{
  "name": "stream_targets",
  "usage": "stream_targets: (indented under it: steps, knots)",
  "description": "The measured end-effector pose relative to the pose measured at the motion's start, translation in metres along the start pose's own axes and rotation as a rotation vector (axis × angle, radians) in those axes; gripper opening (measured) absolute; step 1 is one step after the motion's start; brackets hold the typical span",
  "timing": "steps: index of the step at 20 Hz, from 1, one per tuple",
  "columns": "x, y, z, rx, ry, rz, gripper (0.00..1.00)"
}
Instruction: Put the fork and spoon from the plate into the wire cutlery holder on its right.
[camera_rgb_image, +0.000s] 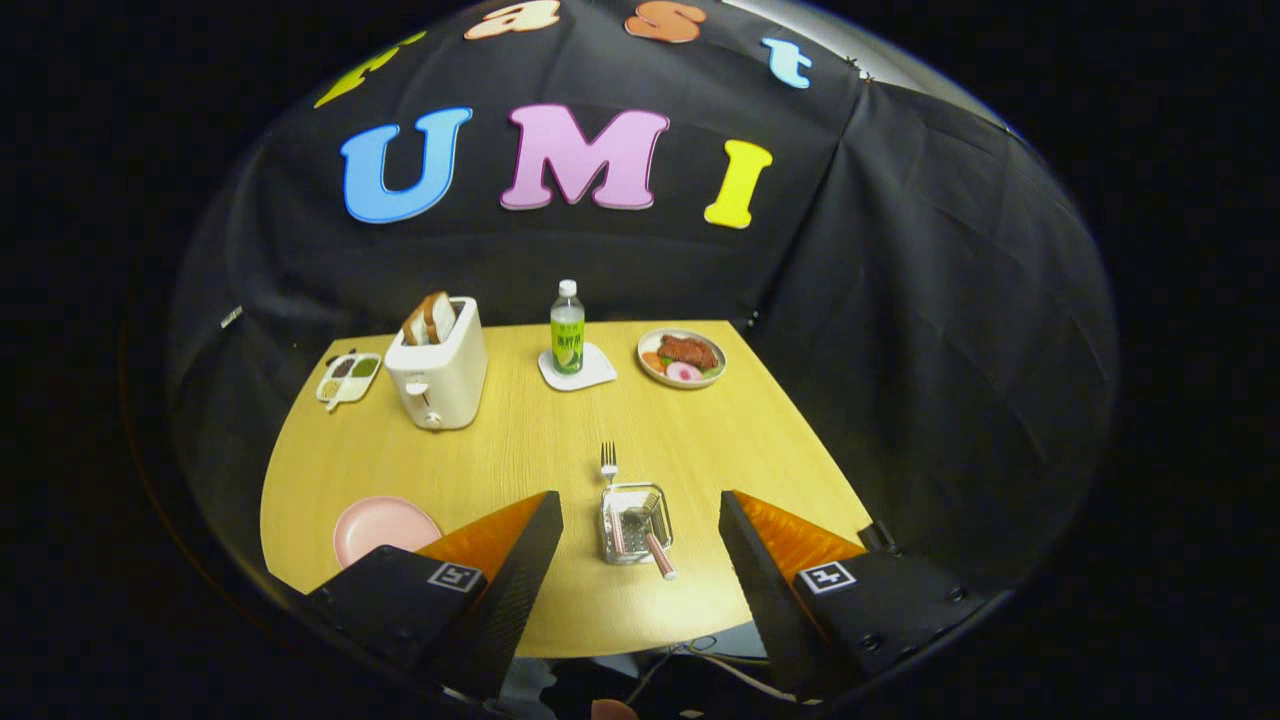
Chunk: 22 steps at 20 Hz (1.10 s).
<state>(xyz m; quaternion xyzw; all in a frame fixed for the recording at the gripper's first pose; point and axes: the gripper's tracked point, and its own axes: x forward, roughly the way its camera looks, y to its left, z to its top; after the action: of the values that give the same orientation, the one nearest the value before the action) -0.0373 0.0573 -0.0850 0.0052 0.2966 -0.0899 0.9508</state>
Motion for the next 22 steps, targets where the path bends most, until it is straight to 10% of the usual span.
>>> stream_targets:
  steps: [22]
  knots:
    - [-0.013,0.006,0.013,-0.017,-0.271,0.151,0.98]
